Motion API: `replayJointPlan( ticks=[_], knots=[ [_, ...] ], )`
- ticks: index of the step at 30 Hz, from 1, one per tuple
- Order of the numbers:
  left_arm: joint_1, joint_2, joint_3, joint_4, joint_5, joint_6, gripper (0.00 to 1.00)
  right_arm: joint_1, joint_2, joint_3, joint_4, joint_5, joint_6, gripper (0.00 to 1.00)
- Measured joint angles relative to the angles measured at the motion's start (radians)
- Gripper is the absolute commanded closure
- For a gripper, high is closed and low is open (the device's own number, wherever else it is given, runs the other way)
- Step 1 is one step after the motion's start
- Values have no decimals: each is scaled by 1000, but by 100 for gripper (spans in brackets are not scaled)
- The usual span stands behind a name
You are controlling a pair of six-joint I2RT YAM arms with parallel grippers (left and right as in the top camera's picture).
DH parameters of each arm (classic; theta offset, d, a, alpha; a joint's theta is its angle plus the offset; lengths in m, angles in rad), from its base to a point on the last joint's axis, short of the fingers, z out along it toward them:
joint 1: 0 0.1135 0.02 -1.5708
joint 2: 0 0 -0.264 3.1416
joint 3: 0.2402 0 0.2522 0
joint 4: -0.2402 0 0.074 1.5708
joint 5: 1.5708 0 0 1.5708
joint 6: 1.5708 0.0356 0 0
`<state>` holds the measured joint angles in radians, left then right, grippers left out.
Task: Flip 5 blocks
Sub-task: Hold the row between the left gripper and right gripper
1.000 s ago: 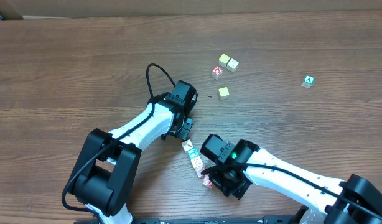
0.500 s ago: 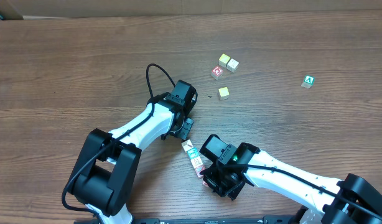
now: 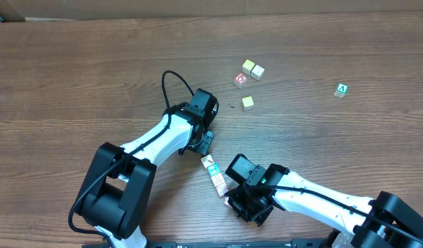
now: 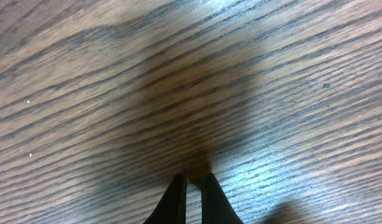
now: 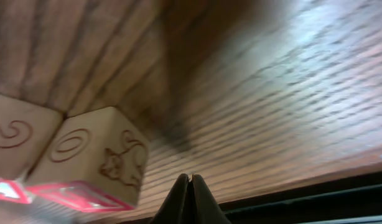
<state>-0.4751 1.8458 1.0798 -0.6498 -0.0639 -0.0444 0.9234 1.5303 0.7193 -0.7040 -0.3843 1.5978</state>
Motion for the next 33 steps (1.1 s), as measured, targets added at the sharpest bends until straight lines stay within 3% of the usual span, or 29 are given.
replayJointPlan(
  ticks=[22,33],
  knots=[
    [0,0,0,-2,0,1,96,0,0,-3,98,34,25,96],
    [11,0,3,-47,68,64,96,0,0,-3,108,37,36,96]
  ],
)
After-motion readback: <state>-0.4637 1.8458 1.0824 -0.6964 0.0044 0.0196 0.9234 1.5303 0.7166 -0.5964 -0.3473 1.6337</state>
